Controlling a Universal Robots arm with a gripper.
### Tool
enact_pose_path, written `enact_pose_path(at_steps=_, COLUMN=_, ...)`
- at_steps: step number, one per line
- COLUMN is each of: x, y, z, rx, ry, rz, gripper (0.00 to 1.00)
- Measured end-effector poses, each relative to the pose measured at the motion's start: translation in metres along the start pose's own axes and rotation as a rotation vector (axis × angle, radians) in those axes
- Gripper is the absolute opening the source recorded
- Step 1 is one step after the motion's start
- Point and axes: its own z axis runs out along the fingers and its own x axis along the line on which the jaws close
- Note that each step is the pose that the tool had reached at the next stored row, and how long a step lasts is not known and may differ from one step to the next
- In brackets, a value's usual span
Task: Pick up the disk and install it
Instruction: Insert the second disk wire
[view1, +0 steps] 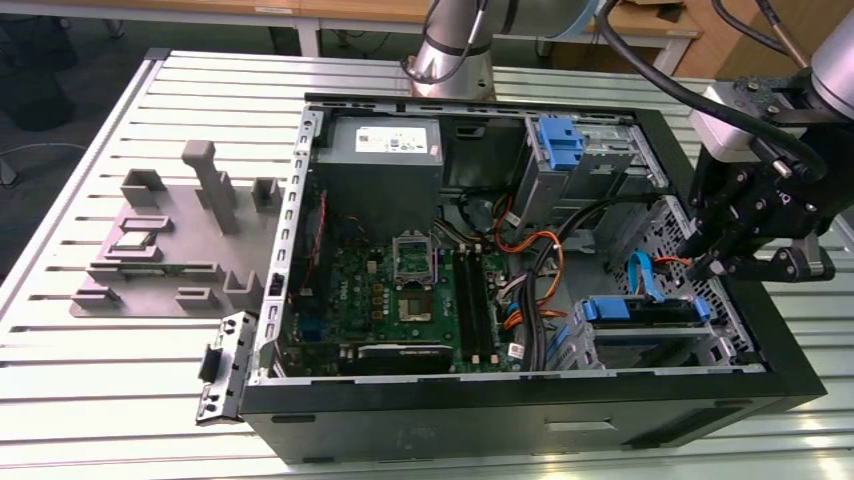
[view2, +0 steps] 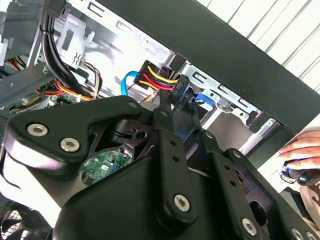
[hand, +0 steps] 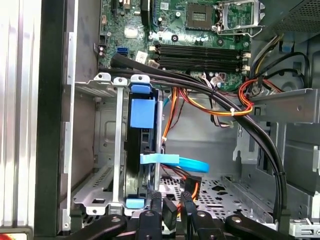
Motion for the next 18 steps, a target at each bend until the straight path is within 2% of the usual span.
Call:
enact_pose_path(at_steps=9, x=-0.0004, y=-0.0124, z=0.0043, rx=0.0, ry=-0.0001, rz=0.0, gripper=0.29)
enact_pose_path(at_steps=18, x=-0.0004, y=-0.0142, z=0.0044, rx=0.0, ry=-0.0001, rz=0.0, gripper=0.29)
